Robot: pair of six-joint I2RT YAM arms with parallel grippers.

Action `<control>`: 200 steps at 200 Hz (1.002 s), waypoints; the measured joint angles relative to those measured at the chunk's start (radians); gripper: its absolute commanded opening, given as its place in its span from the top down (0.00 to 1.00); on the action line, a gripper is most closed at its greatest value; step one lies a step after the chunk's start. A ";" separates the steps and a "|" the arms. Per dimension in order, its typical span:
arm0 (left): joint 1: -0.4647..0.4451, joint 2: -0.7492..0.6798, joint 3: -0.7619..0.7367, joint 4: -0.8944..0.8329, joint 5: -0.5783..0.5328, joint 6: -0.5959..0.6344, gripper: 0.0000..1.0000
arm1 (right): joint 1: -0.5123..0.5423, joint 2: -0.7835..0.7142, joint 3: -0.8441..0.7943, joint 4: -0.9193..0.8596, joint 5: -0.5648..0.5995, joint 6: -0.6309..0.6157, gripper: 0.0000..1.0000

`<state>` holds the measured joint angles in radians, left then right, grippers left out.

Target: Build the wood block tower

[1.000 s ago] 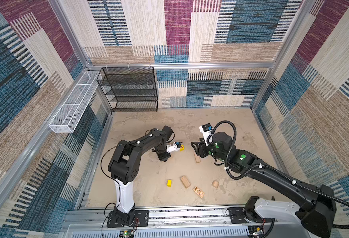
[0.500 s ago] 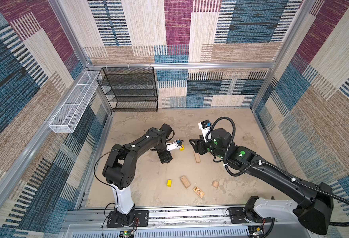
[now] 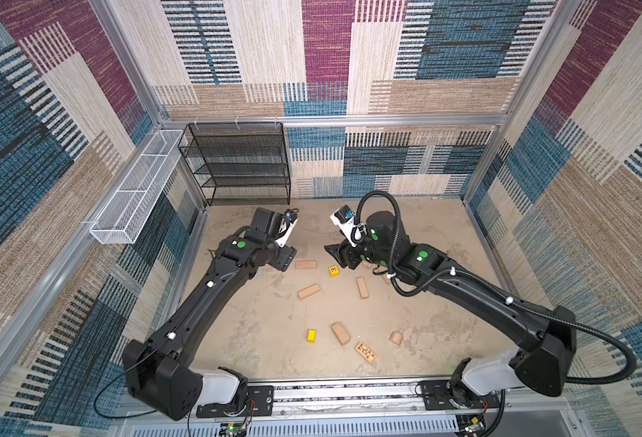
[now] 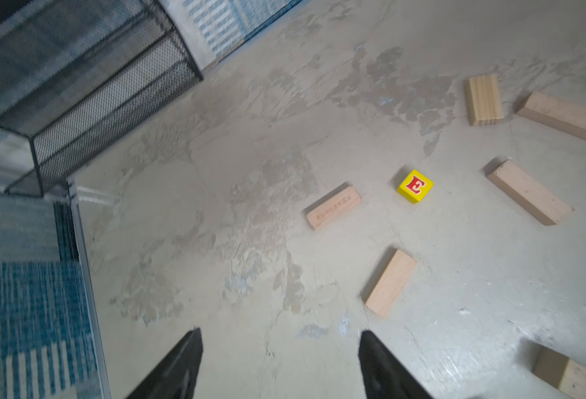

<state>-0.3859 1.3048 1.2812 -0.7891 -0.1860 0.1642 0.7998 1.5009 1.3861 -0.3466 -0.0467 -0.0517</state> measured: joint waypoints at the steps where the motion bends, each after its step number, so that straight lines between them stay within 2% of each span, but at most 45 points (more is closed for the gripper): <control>1: 0.002 -0.005 -0.005 0.000 -0.001 -0.005 0.19 | 0.001 0.005 0.003 -0.001 0.000 0.003 0.21; 26: 0.098 -0.172 -0.184 -0.001 -0.023 -0.154 0.08 | 0.080 0.150 0.053 -0.039 0.032 0.114 0.06; 54: 0.156 -0.317 -0.375 0.026 0.011 -0.286 0.04 | 0.151 0.290 0.078 -0.130 0.085 0.245 0.00; 82: 0.160 -0.362 -0.426 0.054 0.063 -0.343 0.05 | 0.178 0.410 0.146 -0.200 0.164 0.365 0.00; 122: 0.160 -0.360 -0.428 0.119 0.118 -0.373 0.06 | 0.183 0.599 0.305 -0.323 0.215 0.462 0.00; 200: 0.141 -0.371 -0.435 0.127 0.165 -0.380 0.07 | 0.182 0.723 0.386 -0.413 0.202 0.511 0.13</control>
<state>-0.2447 0.9340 0.8467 -0.6617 -0.0212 -0.2153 0.9821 2.2238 1.7718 -0.7593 0.1551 0.4591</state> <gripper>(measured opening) 0.929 0.879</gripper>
